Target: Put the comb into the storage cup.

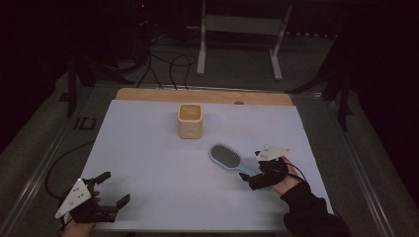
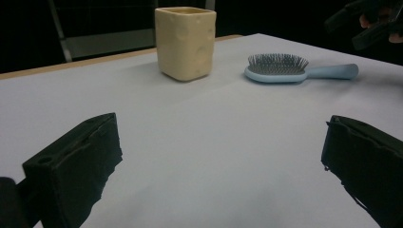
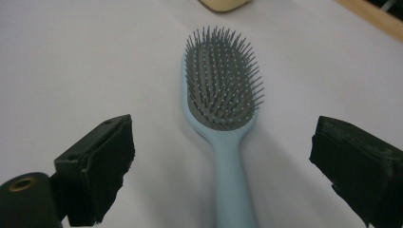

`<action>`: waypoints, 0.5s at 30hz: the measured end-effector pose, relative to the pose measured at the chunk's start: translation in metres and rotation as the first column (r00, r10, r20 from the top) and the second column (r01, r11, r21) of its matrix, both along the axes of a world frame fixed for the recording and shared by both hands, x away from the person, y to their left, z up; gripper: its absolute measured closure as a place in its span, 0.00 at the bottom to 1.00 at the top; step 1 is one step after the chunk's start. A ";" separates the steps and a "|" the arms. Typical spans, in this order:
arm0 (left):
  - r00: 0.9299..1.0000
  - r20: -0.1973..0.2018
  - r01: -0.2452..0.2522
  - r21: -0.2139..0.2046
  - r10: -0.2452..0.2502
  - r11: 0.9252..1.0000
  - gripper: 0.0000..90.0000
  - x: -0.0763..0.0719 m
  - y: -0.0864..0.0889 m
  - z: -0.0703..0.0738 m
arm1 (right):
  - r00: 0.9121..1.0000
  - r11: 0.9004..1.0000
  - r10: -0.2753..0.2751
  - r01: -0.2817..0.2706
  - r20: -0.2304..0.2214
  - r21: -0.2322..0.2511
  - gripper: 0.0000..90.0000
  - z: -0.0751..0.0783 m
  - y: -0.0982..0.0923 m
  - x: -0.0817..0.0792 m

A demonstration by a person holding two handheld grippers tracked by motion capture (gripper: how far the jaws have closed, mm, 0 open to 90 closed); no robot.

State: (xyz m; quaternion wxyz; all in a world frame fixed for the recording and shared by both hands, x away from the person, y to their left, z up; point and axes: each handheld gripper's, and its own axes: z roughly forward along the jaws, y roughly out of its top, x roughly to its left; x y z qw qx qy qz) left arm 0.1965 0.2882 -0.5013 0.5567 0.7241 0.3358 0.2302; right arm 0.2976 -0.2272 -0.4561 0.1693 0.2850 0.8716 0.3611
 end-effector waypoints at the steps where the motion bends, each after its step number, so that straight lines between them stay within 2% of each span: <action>1: 1.000 0.000 0.001 0.001 -0.001 1.000 0.00 0.000 0.000 0.000 | 1.000 1.000 0.005 -0.005 -0.013 -0.013 0.08 -0.001 0.002 0.003; 10: 1.000 -0.001 0.005 0.002 -0.005 1.000 0.00 0.000 -0.001 0.000 | 0.997 0.997 0.012 -0.017 -0.077 -0.072 0.08 -0.007 0.008 0.014; 12: 1.000 0.000 0.005 0.004 -0.005 1.000 0.00 -0.001 -0.001 0.000 | 0.995 0.997 0.019 -0.027 -0.099 -0.076 0.08 -0.008 0.009 0.016; 15: 1.000 -0.001 0.006 0.002 -0.006 1.000 0.00 0.000 -0.001 0.000 | 0.990 0.993 0.020 -0.036 -0.138 -0.115 0.08 -0.013 0.012 0.022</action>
